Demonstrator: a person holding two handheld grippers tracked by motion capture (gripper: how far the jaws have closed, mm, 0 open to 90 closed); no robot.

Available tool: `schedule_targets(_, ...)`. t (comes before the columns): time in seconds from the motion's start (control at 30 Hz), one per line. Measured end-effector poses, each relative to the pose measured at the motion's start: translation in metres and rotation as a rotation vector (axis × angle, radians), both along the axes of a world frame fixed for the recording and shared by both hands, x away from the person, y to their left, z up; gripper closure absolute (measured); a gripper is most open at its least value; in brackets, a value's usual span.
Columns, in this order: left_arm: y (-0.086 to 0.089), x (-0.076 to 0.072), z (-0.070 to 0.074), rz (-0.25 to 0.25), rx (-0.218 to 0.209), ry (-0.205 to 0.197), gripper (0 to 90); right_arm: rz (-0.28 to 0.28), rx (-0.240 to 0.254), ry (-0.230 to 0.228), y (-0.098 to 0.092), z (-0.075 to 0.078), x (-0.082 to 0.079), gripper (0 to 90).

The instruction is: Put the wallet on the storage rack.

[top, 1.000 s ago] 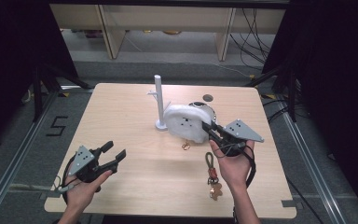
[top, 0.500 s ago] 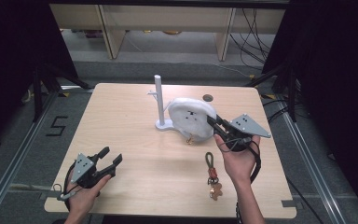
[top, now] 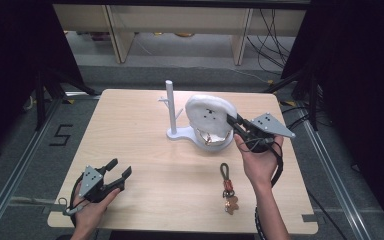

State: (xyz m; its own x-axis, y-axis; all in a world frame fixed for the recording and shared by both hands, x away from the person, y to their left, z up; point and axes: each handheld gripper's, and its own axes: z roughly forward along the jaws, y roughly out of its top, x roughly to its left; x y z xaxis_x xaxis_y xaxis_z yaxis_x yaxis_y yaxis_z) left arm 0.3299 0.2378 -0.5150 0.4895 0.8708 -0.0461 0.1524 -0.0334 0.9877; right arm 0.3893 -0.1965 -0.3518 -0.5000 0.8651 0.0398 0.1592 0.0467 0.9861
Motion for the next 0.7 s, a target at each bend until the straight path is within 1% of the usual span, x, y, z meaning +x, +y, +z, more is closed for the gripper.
schedule_targets(0.1,0.000,0.000,0.000,0.001,0.002,0.001,37.7,-0.008,-0.010,-0.006,-0.002,0.002,0.006,80.2)
schedule_targets(0.17,0.000,0.000,-0.001,0.002,0.002,0.002,37.7,-0.012,-0.007,-0.004,-0.002,0.002,0.007,80.2)
schedule_targets(0.2,0.000,0.002,-0.002,-0.010,-0.007,-0.015,37.7,-0.002,-0.001,-0.005,-0.002,0.003,0.010,80.2)
schedule_targets(0.23,-0.001,0.001,-0.002,-0.009,-0.008,-0.014,37.8,-0.014,-0.004,-0.001,-0.003,0.003,0.011,80.2)
schedule_targets(0.27,-0.001,0.001,-0.002,-0.007,-0.006,-0.014,37.8,-0.016,0.000,-0.013,-0.003,0.004,0.013,80.2)
schedule_targets(0.3,-0.001,0.001,-0.002,-0.008,-0.007,-0.014,37.8,-0.018,-0.010,-0.011,-0.004,0.005,0.014,80.2)
schedule_targets(0.33,-0.001,0.000,-0.001,-0.001,0.001,0.000,37.7,-0.019,0.003,-0.006,-0.004,0.006,0.017,80.2)
schedule_targets(0.43,-0.001,0.000,-0.002,-0.002,0.001,0.004,37.8,-0.025,-0.002,-0.006,-0.005,0.008,0.020,80.2)
schedule_targets(0.47,-0.001,0.000,-0.002,-0.001,0.001,0.003,37.7,-0.026,-0.004,-0.009,-0.006,0.009,0.024,80.2)
schedule_targets(0.6,-0.002,0.000,-0.002,-0.002,0.002,0.003,37.8,-0.034,-0.001,-0.004,-0.007,0.011,0.030,80.2)
schedule_targets(0.63,-0.002,0.000,-0.002,-0.002,0.002,0.003,37.8,-0.032,0.003,-0.012,-0.007,0.011,0.032,80.2)
schedule_targets(0.67,-0.002,0.000,-0.002,-0.003,0.001,0.004,37.8,-0.037,-0.001,0.003,-0.007,0.011,0.032,80.2)
schedule_targets(0.7,-0.002,0.000,-0.002,-0.004,0.002,0.004,37.7,-0.040,0.003,0.008,-0.007,0.011,0.033,80.2)
